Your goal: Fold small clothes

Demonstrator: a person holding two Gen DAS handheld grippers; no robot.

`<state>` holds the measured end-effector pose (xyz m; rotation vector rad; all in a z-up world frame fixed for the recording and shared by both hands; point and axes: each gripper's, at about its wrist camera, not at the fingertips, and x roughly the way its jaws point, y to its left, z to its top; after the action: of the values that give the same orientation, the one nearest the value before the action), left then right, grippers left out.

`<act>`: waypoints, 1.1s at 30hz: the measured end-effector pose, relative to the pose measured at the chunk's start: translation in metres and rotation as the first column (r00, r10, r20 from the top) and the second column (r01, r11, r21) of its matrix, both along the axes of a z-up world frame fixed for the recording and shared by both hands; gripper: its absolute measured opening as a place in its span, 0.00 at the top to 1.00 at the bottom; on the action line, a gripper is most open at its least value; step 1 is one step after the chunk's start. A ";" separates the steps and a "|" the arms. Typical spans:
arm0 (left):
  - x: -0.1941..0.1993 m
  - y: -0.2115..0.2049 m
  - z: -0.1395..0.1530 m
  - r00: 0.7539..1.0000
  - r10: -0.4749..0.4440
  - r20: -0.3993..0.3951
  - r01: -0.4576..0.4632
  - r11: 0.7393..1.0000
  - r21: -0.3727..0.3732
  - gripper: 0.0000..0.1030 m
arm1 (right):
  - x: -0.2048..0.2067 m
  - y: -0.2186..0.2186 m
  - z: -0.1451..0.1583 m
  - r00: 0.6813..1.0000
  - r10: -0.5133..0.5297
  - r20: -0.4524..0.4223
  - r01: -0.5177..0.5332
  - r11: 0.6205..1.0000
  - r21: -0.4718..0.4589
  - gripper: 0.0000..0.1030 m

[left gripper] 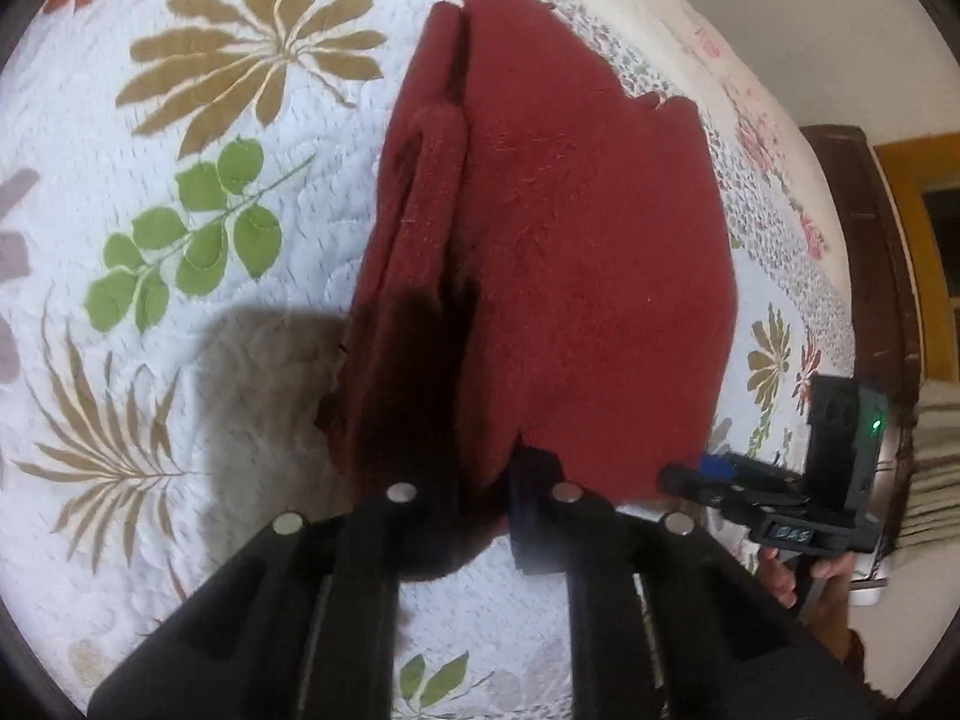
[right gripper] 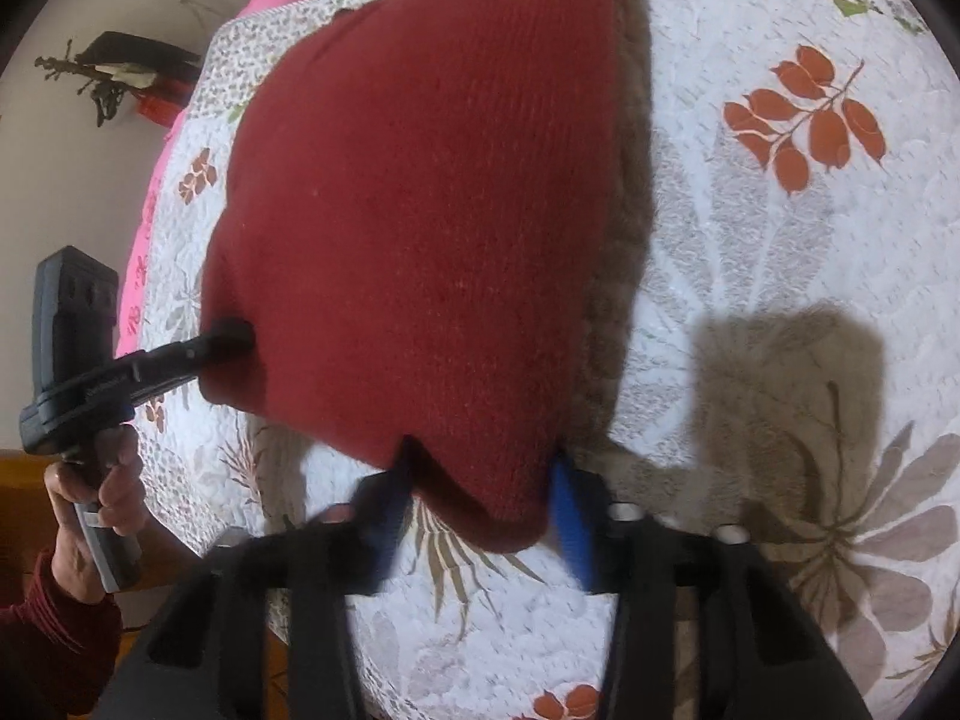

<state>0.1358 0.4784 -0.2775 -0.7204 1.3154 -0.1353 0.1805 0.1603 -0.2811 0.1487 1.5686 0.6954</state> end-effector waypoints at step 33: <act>0.125 0.041 0.018 0.992 0.028 0.122 -0.037 0.997 0.070 0.45 | 0.066 0.015 0.048 0.980 0.000 0.200 0.016 0.997 -0.082 0.47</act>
<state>0.2609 0.5194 -0.2599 -0.6620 1.1865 -0.1028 0.2464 0.1749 -0.2336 0.0221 1.4006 0.6181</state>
